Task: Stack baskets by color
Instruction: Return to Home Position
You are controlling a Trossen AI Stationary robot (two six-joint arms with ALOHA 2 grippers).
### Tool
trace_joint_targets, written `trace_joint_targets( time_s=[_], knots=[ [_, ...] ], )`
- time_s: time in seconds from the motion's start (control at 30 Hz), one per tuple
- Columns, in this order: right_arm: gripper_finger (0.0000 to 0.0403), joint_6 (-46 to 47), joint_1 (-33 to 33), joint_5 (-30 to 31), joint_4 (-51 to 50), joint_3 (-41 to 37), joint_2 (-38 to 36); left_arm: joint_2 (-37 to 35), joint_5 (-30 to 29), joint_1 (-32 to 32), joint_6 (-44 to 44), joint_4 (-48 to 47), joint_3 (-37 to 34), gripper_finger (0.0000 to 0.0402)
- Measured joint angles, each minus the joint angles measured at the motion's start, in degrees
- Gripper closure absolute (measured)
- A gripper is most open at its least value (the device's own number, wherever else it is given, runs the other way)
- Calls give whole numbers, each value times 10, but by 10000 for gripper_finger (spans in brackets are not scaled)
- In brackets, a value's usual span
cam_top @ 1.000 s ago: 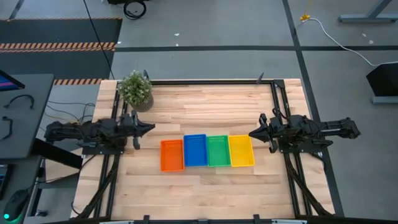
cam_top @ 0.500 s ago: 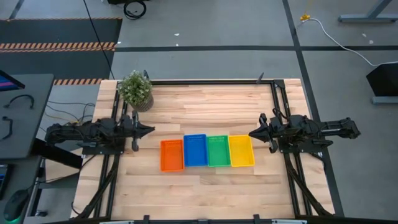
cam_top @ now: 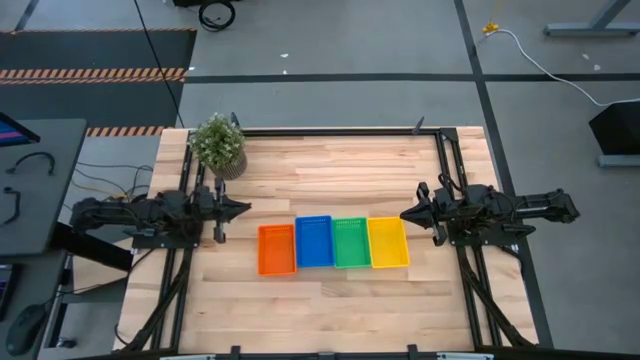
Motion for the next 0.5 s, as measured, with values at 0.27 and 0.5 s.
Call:
trace_joint_targets(
  time_s=[0.27,0.5],
  knots=[
    [375,0,1,0,-2,0,-4,10,1,0,-17,9,0,392],
    [375,0,-17,7,7,0,-9,10,-4,0,-17,32,0,380]
  ],
)
